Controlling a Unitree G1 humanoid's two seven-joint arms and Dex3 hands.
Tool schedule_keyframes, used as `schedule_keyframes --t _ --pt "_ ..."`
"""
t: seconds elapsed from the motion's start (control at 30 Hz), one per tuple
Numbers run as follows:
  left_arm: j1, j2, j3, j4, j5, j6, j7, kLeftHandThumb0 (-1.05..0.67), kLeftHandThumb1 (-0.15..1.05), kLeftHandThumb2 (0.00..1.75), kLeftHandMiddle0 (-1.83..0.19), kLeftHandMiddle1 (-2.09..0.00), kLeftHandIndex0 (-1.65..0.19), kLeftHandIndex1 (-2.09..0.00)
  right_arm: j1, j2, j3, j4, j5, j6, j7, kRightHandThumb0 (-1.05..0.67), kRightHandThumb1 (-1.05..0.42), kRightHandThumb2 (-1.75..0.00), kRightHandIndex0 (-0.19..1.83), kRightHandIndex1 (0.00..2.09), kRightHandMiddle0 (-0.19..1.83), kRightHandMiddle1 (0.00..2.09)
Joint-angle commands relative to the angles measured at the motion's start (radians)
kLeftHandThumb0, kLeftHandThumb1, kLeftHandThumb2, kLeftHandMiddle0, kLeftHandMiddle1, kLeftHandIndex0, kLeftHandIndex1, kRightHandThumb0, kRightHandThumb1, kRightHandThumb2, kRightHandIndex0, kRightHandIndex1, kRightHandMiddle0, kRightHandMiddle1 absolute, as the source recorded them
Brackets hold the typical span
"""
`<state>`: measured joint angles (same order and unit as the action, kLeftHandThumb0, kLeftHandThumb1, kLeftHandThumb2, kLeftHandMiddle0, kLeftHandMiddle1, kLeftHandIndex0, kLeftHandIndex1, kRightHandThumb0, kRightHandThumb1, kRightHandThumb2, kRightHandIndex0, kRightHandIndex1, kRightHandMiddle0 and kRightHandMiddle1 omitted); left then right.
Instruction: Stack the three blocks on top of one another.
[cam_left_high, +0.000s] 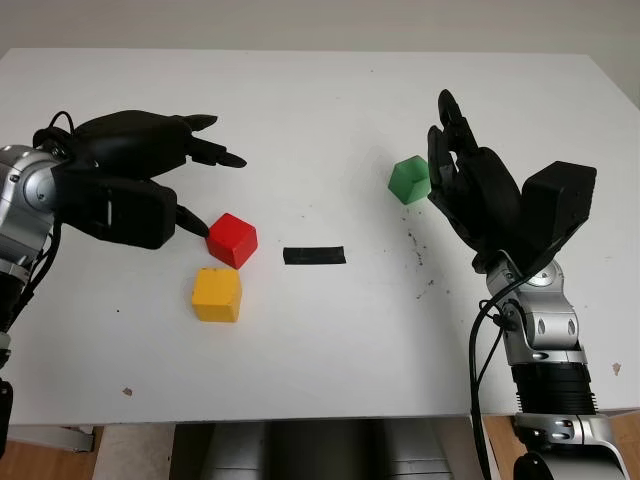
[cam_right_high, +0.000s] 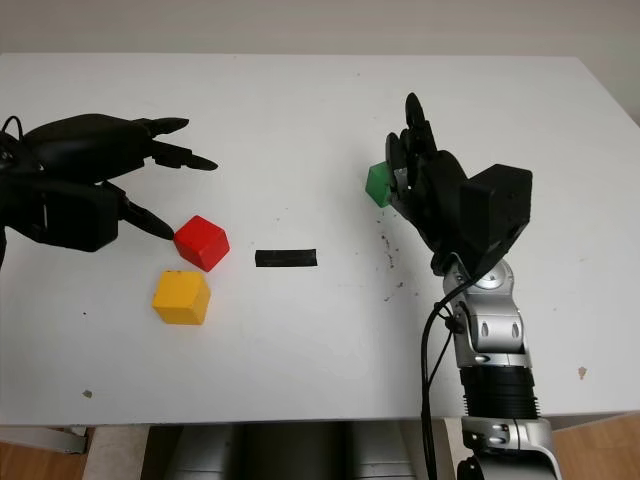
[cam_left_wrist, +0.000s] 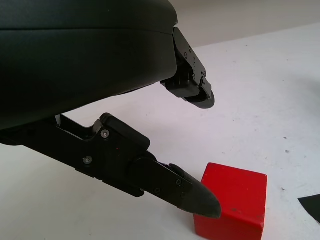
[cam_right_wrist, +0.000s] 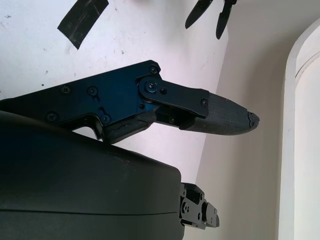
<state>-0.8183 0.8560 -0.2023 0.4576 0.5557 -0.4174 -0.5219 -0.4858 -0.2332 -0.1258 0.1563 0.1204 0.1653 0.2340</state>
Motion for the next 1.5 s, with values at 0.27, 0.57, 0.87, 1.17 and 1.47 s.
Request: schedule_keyframes --t 0.27,0.57,0.87,1.17,1.47 --pt "0.007 -0.006 -0.020 -0.005 0.002 0.006 -0.019 -0.69 0.86 0.05 0.01 -0.05 -0.45 -0.10 -0.007 -0.011 0.000 -0.004 -0.001 -0.004 0.003 -0.78 -1.05 -0.69 -0.19 0.00 -0.19 0.00" --pt "0.006 -0.002 -0.019 -0.020 -0.009 0.020 -0.057 -0.70 0.85 0.05 0.03 -0.05 -0.43 -0.10 -0.004 -0.005 0.004 -0.011 -0.002 0.002 -0.010 -0.77 -1.05 -0.68 -0.19 0.00 -0.19 0.00" --pt "0.012 -0.009 -0.036 -0.002 0.044 -0.014 0.008 -0.70 0.86 0.05 0.01 -0.06 -0.44 -0.11 -0.001 -0.008 -0.002 -0.008 0.003 -0.005 -0.006 -0.77 -1.05 -0.67 -0.19 0.00 -0.19 0.00" --pt "0.030 -0.017 -0.041 -0.004 0.052 -0.027 0.037 -0.70 0.85 0.05 0.01 -0.05 -0.43 -0.10 -0.007 -0.010 0.000 0.001 0.001 -0.009 -0.002 -0.78 -1.05 -0.68 -0.19 0.00 -0.19 0.00" --pt "0.036 -0.016 -0.052 -0.007 0.062 -0.032 0.038 -0.69 0.85 0.05 0.01 -0.05 -0.43 -0.10 -0.008 -0.012 -0.003 -0.001 0.000 -0.011 0.002 -0.76 -1.05 -0.68 -0.19 0.00 -0.19 0.00"
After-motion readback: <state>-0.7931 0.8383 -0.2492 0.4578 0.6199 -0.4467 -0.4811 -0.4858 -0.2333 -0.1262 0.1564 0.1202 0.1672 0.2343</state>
